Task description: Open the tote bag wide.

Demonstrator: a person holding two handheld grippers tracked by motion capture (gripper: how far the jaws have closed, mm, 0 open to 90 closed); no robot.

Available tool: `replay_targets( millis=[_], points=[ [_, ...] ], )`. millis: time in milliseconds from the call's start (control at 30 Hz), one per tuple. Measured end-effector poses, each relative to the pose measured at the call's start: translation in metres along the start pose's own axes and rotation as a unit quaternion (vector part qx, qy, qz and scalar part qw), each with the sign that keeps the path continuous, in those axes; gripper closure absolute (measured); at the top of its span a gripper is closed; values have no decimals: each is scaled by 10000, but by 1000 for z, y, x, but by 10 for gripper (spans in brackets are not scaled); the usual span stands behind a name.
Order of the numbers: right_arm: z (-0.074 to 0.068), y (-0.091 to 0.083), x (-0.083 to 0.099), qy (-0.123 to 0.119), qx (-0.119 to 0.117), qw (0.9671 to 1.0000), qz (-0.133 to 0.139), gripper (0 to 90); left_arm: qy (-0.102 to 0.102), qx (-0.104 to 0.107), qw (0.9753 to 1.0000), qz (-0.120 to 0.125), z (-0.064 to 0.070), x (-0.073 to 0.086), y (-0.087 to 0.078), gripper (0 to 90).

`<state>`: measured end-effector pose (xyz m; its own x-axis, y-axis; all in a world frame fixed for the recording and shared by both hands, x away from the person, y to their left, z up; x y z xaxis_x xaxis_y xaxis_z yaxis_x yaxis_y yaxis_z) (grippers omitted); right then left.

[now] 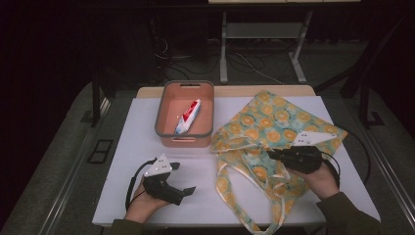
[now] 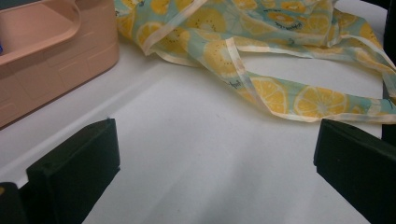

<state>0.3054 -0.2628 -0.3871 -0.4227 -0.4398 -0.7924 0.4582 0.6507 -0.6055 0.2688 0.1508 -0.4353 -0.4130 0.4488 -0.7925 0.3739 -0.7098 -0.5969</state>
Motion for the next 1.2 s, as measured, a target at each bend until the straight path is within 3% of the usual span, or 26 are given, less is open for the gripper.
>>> replay_targets(
  millis=[133,333,533,667,800,900,1067,1133,1200],
  points=[
    [22,-4,4,163,311,9994,-34,867,0,2,10000,-20,0,0,0,0],
    [57,1,15,461,770,9957,-238,869,-3,6,10000,-23,1,0,1,0],
    [91,17,33,876,1031,9887,-645,868,-2,7,10000,-18,1,0,1,0],
    [104,26,44,1081,1120,9839,-881,868,3,9,10000,-20,1,0,1,0],
    [109,32,52,1144,1137,9807,-1102,858,-5,15,10000,-48,1,0,2,0],
    [109,32,52,1237,1142,9793,-1122,749,7,9,10000,-52,2,0,2,0],
    [103,15,38,1441,901,9838,-567,463,11,7,10000,-45,1,0,2,0],
    [95,6,30,1324,979,9853,-462,394,10,5,10000,-46,2,0,2,0],
    [86,-3,22,1274,873,9873,-373,343,10,4,10000,-33,2,0,1,0]
  ],
)
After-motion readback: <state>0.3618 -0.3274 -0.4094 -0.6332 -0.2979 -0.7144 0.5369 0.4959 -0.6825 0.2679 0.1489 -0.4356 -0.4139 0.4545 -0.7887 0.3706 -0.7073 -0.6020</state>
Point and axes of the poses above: each handheld gripper's, and its own axes: y roughly forward along the jaws, x roughly out of its underside, z roughly to its right, the point moved 1 cm from there along y, roughly forward along the jaws, and after that the axes turned 5 degrees about -z, right-handed, at the moved point
